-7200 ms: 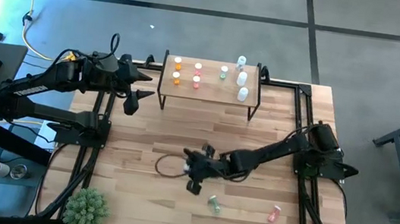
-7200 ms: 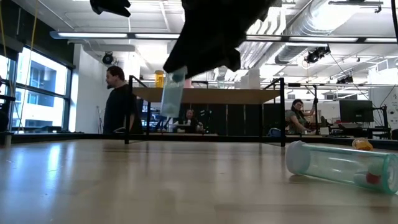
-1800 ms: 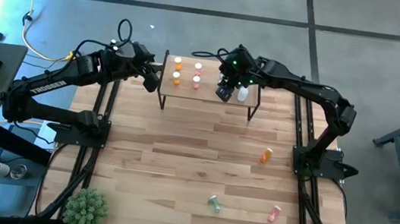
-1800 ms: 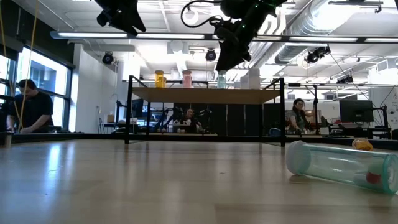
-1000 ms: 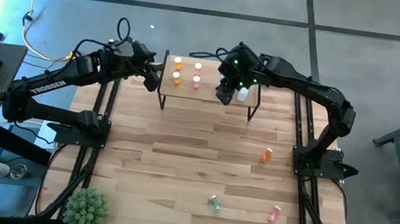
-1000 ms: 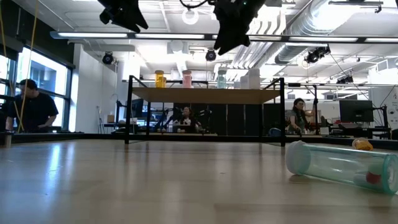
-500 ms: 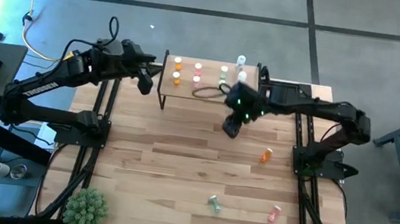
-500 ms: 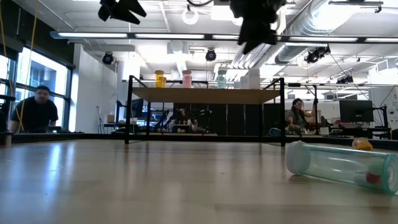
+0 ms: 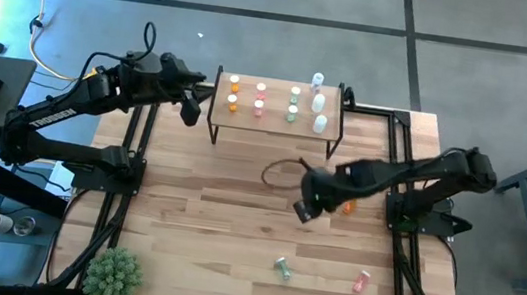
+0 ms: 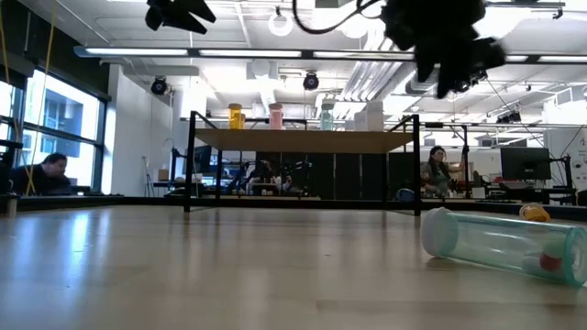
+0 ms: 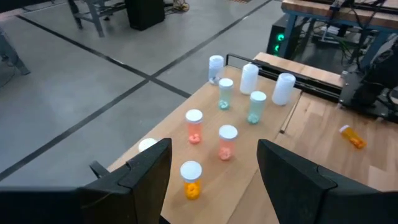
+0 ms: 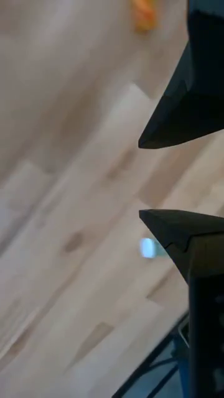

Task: Pick and place medicine bottles onto shelf by color
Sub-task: Put the pink pill bottle on the shelf aligned with the pink pill bottle

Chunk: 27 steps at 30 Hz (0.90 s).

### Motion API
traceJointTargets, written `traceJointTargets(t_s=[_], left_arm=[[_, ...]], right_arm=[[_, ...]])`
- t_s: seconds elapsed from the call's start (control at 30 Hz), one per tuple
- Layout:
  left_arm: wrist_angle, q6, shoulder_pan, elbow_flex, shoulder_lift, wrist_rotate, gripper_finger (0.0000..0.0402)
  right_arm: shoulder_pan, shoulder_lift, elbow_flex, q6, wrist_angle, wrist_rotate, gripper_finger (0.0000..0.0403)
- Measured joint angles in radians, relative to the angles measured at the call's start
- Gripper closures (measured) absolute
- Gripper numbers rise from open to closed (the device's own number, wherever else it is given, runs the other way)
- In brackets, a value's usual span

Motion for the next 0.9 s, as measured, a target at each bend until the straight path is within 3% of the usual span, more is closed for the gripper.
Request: traceJointTargets(t_s=[0.4,0.9], left_arm=[[0.0,-0.001,0.0,0.0,0.0,0.105,0.0174],[-0.003,0.0,0.0,0.0,0.001,0.167,0.0174]], right_arm=[[0.306,0.004,-0.023,0.54,-0.012,0.021,0.0243],[0.562,0.011,-0.023,0.962,0.008,0.069,0.0243]])
